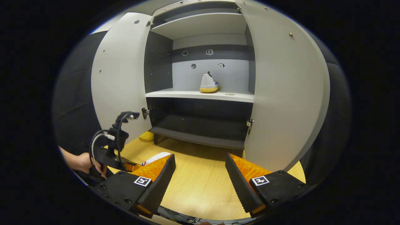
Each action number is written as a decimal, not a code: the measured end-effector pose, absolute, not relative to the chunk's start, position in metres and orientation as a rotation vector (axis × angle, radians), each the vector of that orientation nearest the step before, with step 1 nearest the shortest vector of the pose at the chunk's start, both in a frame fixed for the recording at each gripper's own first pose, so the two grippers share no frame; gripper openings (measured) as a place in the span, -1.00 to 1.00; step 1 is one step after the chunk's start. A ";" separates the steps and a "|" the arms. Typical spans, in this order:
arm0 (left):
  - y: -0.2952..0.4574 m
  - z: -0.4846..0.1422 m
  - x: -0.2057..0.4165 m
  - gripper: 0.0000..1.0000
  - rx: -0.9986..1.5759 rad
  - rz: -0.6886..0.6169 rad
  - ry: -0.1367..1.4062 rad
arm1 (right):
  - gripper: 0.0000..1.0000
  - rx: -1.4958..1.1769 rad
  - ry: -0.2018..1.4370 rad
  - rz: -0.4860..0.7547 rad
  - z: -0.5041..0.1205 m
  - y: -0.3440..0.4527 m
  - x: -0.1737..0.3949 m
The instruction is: Grab one shoe with the right hand and put it into the shoe cabinet, grab the other shoe with the left hand and put it into the shoe cabinet; then close the right door with the right hand and the left door with the left hand.
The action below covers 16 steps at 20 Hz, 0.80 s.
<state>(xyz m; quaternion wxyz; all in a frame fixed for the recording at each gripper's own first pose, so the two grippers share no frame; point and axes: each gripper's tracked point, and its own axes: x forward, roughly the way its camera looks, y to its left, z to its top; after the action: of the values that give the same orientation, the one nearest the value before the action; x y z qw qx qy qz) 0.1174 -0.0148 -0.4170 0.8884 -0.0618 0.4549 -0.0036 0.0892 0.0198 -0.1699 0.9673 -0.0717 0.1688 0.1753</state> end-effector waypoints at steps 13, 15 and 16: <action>-0.001 -0.385 0.129 -0.96 -0.113 -0.036 0.589 | 1.00 -0.147 0.315 0.390 -0.165 0.026 0.090; 0.000 -0.382 0.131 -1.00 -0.093 -0.037 0.536 | 1.00 -0.156 0.304 0.392 -0.164 0.025 0.091; -0.001 -0.380 0.129 -0.97 -0.084 -0.033 0.512 | 1.00 -0.167 0.298 0.390 -0.163 0.024 0.090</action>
<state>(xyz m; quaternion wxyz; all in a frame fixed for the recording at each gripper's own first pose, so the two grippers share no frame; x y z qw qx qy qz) 0.1294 -0.0007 -0.3801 0.9664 -0.0416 0.2530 -0.0164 0.0903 0.0237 -0.1629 0.9666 -0.0826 0.1471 0.1928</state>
